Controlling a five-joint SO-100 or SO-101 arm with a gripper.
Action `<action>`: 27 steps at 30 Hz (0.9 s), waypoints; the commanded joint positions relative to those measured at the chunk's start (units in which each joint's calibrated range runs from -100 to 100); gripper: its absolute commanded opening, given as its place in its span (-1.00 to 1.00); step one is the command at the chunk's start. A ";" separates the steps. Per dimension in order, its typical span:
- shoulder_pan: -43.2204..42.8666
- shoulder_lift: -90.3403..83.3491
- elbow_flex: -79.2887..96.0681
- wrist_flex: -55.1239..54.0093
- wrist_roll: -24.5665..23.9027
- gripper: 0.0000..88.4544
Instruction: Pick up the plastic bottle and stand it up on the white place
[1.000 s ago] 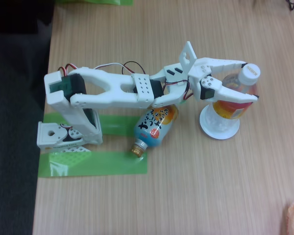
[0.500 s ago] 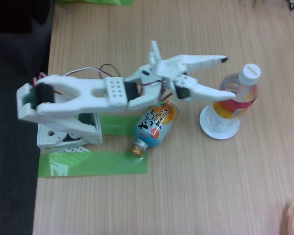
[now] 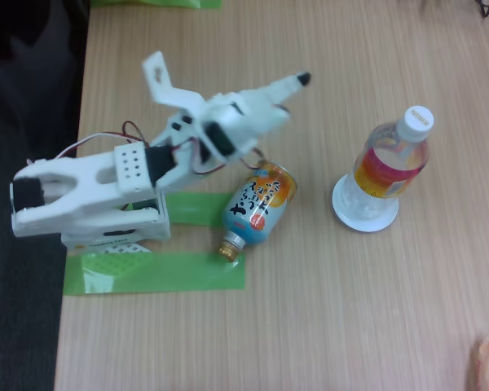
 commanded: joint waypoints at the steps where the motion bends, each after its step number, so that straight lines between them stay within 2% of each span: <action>1: 0.22 -6.19 -0.13 0.19 11.88 -0.15; 6: 3.26 -8.21 0.42 0.19 22.80 -0.15; 9: 7.48 -8.46 -0.03 0.79 24.74 -0.15; 13: 11.63 -10.81 -0.67 7.14 27.05 -0.15; 17: 11.70 -18.29 0.06 15.81 31.41 -0.15; 21: 11.70 -26.27 0.60 23.02 38.07 -0.15; 24: 11.70 -27.36 0.06 23.28 42.22 -0.15; 27: 11.63 -27.02 -0.22 23.28 44.26 -0.15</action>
